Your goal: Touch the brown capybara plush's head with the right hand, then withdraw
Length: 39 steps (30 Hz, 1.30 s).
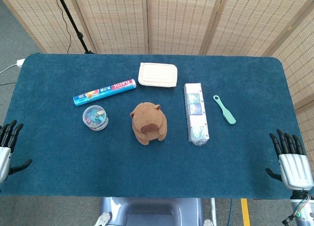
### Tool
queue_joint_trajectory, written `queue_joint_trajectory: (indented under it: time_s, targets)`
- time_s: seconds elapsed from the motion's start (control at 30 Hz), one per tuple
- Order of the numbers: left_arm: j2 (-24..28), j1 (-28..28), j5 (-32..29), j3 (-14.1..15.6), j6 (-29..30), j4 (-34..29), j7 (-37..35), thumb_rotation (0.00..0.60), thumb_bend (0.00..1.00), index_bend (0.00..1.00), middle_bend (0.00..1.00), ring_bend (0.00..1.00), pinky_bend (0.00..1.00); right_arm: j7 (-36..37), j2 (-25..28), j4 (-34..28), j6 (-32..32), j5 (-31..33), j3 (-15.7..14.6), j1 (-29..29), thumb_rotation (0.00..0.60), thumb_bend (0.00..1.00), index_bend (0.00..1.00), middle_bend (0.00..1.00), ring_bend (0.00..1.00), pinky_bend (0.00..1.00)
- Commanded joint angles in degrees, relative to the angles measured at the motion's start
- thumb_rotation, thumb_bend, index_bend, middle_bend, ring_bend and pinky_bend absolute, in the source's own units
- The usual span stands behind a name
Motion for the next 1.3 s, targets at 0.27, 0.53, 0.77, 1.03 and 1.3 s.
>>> queue_joint_trajectory:
  time_s: [0.27,0.53,0.77,1.03,1.3]
  targets:
    - [0.29,0.36,-0.06,0.0,0.51,-0.2,-0.39,0.6,0.0,0.0,0.0,0.0,0.0,6.5,-0.18,-2.58,-2.09,2.72,-0.28,-0.49,0.064,0.0,0.0,0.0,0.0,0.0]
    - [0.16,0.54,0.2,0.0,0.97,-0.36,-0.01,0.6,0.0,0.0,0.0,0.0,0.0,9.12,2.21,-6.27,-1.91,2.87,-0.37,-1.13,0.047,0.0,0.0,0.0,0.0,0.0]
    - [0.69,1.21,0.16,-0.36,2.39,-0.42,-1.9,0.6,0.0,0.0,0.0,0.0,0.0,7.07,3.48,-9.84,-3.93,1.21,1.35,1.94,0.048,0.0,0.0,0.0,0.0,0.0]
    - [1.08,1.39,0.11,-0.38,2.48,-0.53,-2.57,0.6,0.0,0.0,0.0,0.0,0.0,-4.29,2.02,-16.57,-10.39,3.97,8.08,11.32,0.046,0.0,0.0,0.0,0.0,0.0]
    - [1.04,1.25,-0.85,-0.81,1.92,-0.58,-2.11,0.6,0.0,0.0,0.0,0.0,0.0,-20.28,-5.83,-17.04,-19.25,19.45,17.34,25.99,0.046,0.0,0.0,0.0,0.0,0.0]
